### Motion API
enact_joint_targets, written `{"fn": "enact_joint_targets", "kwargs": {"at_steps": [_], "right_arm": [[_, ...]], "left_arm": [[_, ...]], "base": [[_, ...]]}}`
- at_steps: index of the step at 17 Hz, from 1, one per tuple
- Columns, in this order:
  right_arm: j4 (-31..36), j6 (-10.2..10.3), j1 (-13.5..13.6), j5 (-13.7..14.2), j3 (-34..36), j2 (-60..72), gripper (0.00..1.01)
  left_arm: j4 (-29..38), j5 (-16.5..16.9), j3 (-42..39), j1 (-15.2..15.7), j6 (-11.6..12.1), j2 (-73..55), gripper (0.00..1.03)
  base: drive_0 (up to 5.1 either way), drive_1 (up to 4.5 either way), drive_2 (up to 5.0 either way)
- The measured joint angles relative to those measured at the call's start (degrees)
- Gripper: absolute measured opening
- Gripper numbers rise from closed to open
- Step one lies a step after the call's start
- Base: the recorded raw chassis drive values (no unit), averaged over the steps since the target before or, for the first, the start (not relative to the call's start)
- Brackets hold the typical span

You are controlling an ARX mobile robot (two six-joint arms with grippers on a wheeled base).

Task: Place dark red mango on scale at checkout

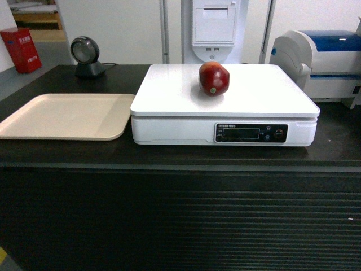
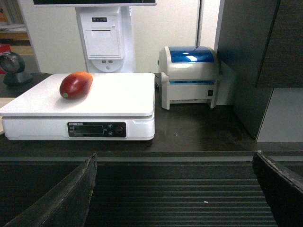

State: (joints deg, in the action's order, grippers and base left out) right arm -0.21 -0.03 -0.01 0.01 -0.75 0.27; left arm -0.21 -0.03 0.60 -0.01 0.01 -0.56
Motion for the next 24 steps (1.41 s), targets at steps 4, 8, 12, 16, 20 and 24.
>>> {"fn": "enact_joint_targets", "kwargs": {"at_steps": [4, 8, 12, 16, 20, 24], "right_arm": [[0.02, 0.00, 0.00, 0.00, 0.00, 0.00, 0.98], [0.11, 0.00, 0.00, 0.02, 0.00, 0.00, 0.98], [-0.04, 0.04, 0.00, 0.02, 0.00, 0.00, 0.98], [0.04, 0.02, 0.00, 0.02, 0.00, 0.00, 0.98], [0.02, -0.02, 0.00, 0.00, 0.00, 0.00, 0.98], [0.02, 0.02, 0.00, 0.04, 0.00, 0.00, 0.98]], "left_arm": [[0.02, -0.02, 0.00, 0.00, 0.00, 0.00, 0.98], [0.13, -0.02, 0.00, 0.00, 0.00, 0.00, 0.98], [0.00, 0.02, 0.00, 0.00, 0.02, 0.00, 0.98], [0.02, 0.00, 0.00, 0.00, 0.02, 0.00, 0.98], [-0.02, -0.02, 0.00, 0.00, 0.02, 0.00, 0.98], [0.02, 0.00, 0.00, 0.00, 0.02, 0.00, 0.98]], "base": [[0.0, 0.00, 0.0], [0.0, 0.00, 0.0], [0.0, 0.00, 0.0], [0.0, 0.00, 0.0], [0.0, 0.00, 0.0], [0.0, 0.00, 0.0]]}}
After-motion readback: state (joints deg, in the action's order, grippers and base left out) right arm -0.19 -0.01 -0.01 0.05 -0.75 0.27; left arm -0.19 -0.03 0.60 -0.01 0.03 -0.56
